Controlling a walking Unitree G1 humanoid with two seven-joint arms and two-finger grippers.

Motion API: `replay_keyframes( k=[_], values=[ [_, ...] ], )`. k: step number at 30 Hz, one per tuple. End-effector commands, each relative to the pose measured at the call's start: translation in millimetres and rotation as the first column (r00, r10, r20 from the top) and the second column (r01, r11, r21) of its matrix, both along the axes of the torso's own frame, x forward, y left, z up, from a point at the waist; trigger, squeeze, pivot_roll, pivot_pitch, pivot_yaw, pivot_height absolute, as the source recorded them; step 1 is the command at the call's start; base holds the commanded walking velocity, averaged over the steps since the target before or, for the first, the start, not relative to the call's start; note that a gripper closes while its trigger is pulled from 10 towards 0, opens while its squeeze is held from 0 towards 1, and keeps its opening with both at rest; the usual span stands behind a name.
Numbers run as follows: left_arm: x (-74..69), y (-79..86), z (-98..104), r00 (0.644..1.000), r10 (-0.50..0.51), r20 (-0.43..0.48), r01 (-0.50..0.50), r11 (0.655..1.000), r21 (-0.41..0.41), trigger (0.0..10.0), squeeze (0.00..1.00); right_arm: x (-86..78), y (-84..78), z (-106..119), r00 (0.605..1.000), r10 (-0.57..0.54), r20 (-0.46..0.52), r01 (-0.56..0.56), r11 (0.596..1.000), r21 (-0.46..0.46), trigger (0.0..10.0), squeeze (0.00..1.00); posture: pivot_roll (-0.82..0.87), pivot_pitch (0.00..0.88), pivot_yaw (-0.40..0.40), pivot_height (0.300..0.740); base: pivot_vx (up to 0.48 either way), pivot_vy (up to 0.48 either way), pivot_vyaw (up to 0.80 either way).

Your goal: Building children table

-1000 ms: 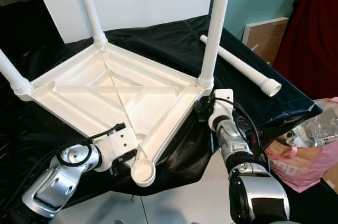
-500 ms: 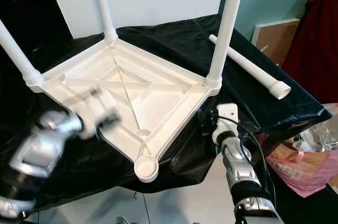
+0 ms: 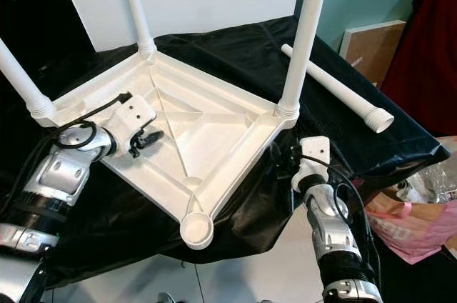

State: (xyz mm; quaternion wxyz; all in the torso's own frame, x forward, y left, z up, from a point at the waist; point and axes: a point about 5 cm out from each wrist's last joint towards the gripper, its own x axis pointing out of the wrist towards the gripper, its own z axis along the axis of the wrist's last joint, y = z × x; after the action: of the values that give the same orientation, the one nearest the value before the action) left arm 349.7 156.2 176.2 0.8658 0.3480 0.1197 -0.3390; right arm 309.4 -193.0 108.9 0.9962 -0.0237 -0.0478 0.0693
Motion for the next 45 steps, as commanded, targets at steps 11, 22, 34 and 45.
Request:
replay_keyframes(
  k=[11,22,34,45],
  values=[
    [-16.4,13.5,-6.9,0.964,-0.204,-0.168,0.194,0.978,-0.07,10.0,0.0,-7.8,-15.0,8.3,1.0,0.015,0.002,-0.015,0.999,-0.028,10.0,0.0,-0.09,0.062,0.019,0.74,0.0,0.0,0.0],
    [-14.6,22.7,-17.2,0.943,-0.238,-0.231,0.241,0.97,-0.016,10.0,0.0,-2.9,-8.6,15.4,0.998,0.062,-0.002,-0.062,0.998,-0.031,10.0,0.0,-0.08,0.061,0.009,0.74,0.0,0.0,0.0],
    [-15.7,12.5,-35.6,0.899,-0.301,-0.317,0.343,0.936,0.084,10.0,0.0,-1.3,-8.9,21.4,0.997,0.077,0.001,-0.077,0.996,-0.043,10.0,0.0,-0.09,0.065,0.018,0.74,0.0,0.0,0.0],
    [-22.4,13.4,-44.0,0.864,-0.342,-0.37,0.4,0.912,0.091,10.0,0.0,-4.6,-11.7,20.3,0.997,0.071,-0.004,-0.071,0.997,-0.043,10.0,0.0,-0.1,0.072,0.025,0.74,0.0,0.0,0.0]
  ],
)
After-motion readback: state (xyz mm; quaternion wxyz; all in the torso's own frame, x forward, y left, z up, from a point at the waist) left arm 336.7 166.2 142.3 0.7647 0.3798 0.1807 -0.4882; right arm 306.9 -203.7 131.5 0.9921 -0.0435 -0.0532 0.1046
